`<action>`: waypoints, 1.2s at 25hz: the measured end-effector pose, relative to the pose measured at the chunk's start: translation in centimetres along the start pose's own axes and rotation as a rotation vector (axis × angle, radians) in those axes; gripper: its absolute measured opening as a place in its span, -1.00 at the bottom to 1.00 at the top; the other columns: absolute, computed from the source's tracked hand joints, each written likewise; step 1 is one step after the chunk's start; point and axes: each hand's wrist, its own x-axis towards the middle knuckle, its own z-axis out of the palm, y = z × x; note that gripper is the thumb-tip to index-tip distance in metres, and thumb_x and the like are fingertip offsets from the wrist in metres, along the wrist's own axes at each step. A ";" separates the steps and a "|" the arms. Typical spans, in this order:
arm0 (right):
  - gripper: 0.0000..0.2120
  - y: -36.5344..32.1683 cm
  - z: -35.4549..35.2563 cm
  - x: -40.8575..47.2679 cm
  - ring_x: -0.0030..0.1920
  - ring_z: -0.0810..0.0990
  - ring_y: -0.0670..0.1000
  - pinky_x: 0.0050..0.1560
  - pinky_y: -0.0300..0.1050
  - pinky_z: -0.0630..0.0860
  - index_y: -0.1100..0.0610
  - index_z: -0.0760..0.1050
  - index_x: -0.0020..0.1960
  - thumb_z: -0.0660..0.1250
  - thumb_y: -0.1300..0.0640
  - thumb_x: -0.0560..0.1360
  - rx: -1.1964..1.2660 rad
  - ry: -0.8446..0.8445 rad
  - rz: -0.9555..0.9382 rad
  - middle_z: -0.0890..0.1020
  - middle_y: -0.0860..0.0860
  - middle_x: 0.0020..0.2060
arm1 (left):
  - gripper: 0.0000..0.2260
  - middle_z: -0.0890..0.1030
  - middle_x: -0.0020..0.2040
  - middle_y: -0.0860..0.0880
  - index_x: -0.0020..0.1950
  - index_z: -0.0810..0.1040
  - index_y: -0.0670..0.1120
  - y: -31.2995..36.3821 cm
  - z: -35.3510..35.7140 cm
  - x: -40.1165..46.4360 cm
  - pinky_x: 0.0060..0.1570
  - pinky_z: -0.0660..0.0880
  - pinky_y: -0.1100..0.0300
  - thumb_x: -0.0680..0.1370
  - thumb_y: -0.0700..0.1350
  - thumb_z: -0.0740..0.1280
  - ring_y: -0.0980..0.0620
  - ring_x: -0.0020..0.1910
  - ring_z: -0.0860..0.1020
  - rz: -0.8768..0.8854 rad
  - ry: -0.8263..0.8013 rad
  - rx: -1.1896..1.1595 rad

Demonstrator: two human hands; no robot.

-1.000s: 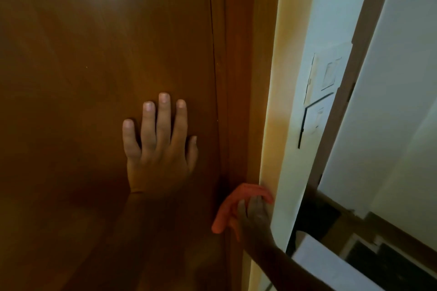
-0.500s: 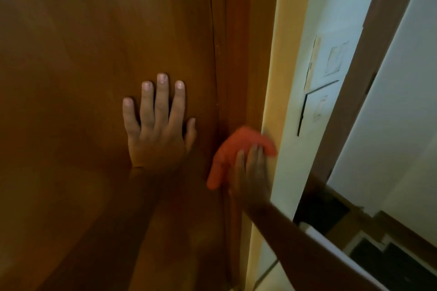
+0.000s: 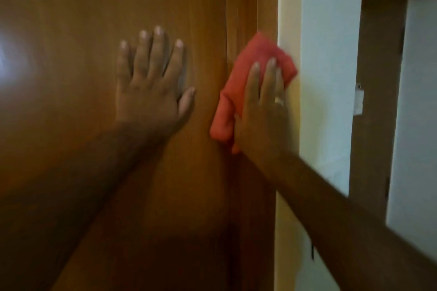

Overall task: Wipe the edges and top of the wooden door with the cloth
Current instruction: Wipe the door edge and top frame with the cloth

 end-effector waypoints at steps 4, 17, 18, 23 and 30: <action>0.17 -0.6 -3.2 18.5 0.58 -0.02 0.34 0.54 0.18 0.13 0.23 -0.15 0.62 0.57 -0.03 0.32 -0.037 -0.027 0.043 -0.05 0.29 0.60 | -0.26 0.07 0.61 -0.30 0.62 0.06 -0.08 -4.5 -1.3 8.6 0.48 -0.07 -0.38 0.57 0.35 -0.01 -0.31 0.58 0.03 -0.040 -0.002 0.074; 0.04 0.0 -3.8 6.6 0.23 0.54 0.41 0.06 0.22 0.59 0.22 0.25 0.54 0.58 -0.16 0.21 -0.092 -0.133 -0.033 0.40 0.35 0.41 | -0.28 0.15 0.60 -0.26 0.62 0.16 -0.06 -4.8 -1.1 8.0 0.47 0.02 -0.35 0.57 0.32 -0.05 -0.30 0.57 0.11 -0.021 0.004 0.072; 0.05 -0.1 -3.6 7.6 0.24 0.53 0.43 0.09 0.25 0.58 0.24 0.27 0.52 0.59 -0.17 0.19 -0.123 -0.144 -0.025 0.40 0.36 0.40 | -0.27 0.17 0.60 -0.26 0.61 0.18 -0.06 -5.0 -1.2 8.1 0.47 0.02 -0.35 0.56 0.33 -0.05 -0.31 0.57 0.12 -0.012 0.005 0.072; 0.20 -2.0 -4.6 22.7 0.52 0.12 0.41 0.46 0.26 0.21 0.20 -0.10 0.61 0.61 -0.06 0.26 -0.190 -0.136 0.050 0.03 0.35 0.56 | -0.21 0.21 0.58 -0.28 0.60 0.21 -0.02 -9.7 -2.3 13.9 0.44 0.04 -0.34 0.52 0.43 -0.09 -0.38 0.52 0.15 0.033 0.096 0.167; 0.44 -2.6 -10.0 39.9 0.45 0.31 0.34 0.33 0.20 0.46 0.30 -0.18 0.59 0.69 0.06 0.01 0.097 -0.273 0.198 0.20 0.32 0.52 | -0.27 0.27 0.57 -0.21 0.59 0.20 0.05 -16.7 -1.9 17.7 0.40 0.10 -0.33 0.55 0.44 -0.08 -0.28 0.52 0.23 0.024 0.144 0.234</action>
